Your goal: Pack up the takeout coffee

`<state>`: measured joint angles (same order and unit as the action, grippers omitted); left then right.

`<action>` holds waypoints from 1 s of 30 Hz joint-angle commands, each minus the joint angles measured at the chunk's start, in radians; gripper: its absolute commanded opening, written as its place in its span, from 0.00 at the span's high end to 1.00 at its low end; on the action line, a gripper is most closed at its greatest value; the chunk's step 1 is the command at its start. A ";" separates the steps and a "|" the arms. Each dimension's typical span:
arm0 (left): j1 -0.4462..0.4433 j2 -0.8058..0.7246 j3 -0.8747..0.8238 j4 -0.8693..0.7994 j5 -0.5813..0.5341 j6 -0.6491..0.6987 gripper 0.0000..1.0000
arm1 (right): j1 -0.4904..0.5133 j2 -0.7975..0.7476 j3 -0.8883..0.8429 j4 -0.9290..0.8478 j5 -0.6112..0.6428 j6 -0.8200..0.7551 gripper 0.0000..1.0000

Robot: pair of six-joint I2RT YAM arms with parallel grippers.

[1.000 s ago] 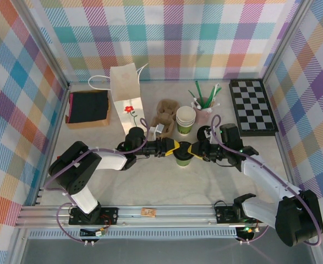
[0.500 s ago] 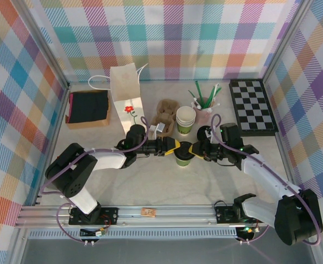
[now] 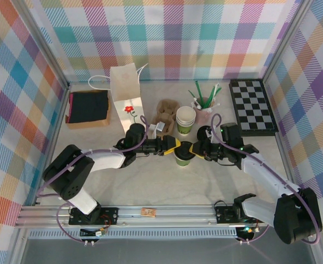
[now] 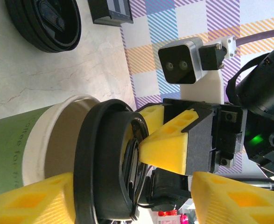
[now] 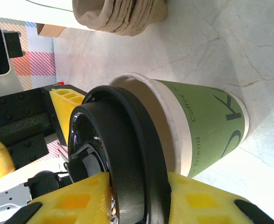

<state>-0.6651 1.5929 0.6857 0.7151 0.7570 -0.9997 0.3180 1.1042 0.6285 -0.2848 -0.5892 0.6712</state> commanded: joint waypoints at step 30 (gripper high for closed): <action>0.005 -0.138 0.066 -0.193 -0.040 0.139 0.31 | -0.029 0.042 0.011 -0.105 0.096 -0.046 0.63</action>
<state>-0.6643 1.4845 0.7319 0.5514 0.7273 -0.8951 0.2993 1.1248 0.6437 -0.3080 -0.5735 0.6628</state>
